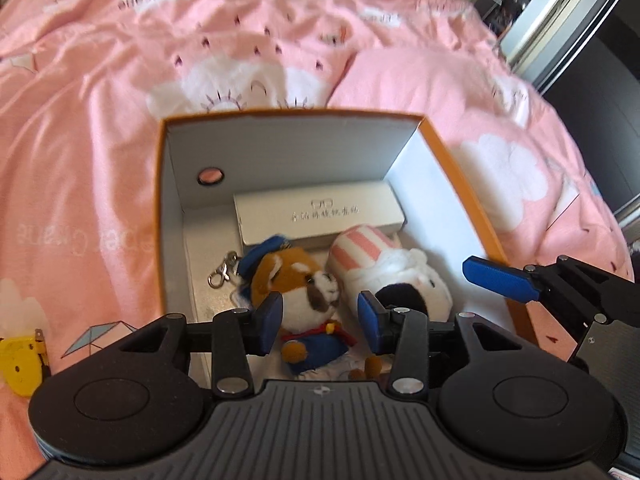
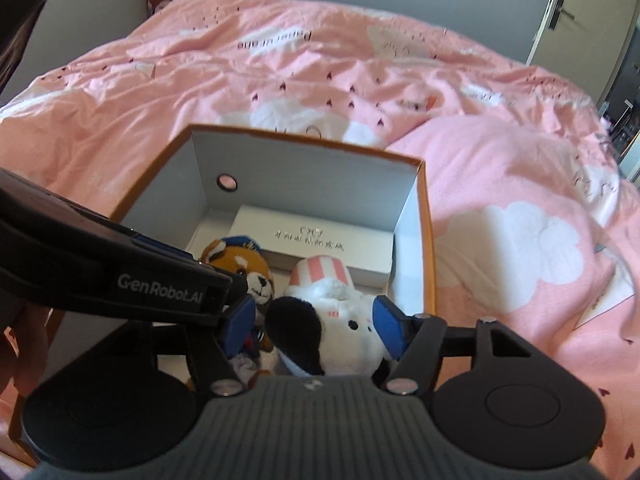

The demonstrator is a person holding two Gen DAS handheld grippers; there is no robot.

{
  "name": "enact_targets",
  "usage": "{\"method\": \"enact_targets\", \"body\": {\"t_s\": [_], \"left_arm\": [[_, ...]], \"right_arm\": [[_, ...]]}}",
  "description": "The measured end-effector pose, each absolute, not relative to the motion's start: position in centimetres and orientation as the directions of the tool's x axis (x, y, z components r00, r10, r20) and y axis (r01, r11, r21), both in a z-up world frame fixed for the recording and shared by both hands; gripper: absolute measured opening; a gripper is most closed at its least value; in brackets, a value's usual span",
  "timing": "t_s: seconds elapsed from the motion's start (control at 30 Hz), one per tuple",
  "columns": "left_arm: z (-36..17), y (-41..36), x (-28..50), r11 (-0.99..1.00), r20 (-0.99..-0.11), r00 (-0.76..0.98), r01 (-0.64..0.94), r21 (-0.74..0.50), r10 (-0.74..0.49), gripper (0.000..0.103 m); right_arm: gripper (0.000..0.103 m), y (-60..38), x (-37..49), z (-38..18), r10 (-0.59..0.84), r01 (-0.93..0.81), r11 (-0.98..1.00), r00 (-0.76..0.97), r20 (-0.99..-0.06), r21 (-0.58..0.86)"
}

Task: Organize objects
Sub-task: 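Open both tools to release the plush toys and lift out, then reach the right tool to the orange crocheted fruit and grasp it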

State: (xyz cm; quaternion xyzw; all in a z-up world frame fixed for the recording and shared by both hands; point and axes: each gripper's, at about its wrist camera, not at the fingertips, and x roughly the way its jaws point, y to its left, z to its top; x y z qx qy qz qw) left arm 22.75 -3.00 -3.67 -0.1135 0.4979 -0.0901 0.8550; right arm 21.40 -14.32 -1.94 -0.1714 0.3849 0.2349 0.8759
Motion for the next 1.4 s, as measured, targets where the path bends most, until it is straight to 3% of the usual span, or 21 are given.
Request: {"method": "enact_targets", "body": {"t_s": [0.23,0.47,0.8,1.0,1.1,1.4], "left_arm": [[0.1,-1.7,19.6,0.957,-0.734,0.624,0.089,-0.276,-0.270,0.050],[1.2,2.0,15.7,0.971,-0.725,0.650,0.091,-0.222,-0.227,0.051],[0.0,8.6,10.2,0.991,-0.799,0.593,-0.022,-0.133,-0.095,0.052],[-2.1,9.8,8.1,0.998,-0.872,0.485,0.038,-0.048,-0.061,0.052],[-3.2,9.7,6.9,0.996,-0.898,0.437,0.093,-0.008,-0.048,0.050],[-5.6,10.2,6.2,0.995,-0.923,0.379,0.101,-0.028,-0.065,0.050]], "right_arm": [[0.069,-13.7,17.4,0.5,0.313,-0.511,0.844,0.716,-0.624,-0.163],[0.072,-11.1,14.0,1.2,0.417,-0.588,0.784,0.736,-0.533,-0.198],[0.070,-5.4,10.1,0.0,0.558,-0.805,0.562,0.540,-0.630,-0.193],[0.042,-2.9,7.8,-2.2,0.558,-0.890,0.429,0.394,-0.731,-0.152],[0.037,-2.1,7.0,-3.3,0.553,-0.919,0.386,0.305,-0.775,-0.087],[0.039,0.0,6.3,-6.7,0.415,-0.933,0.351,0.230,-0.880,-0.078]]}}
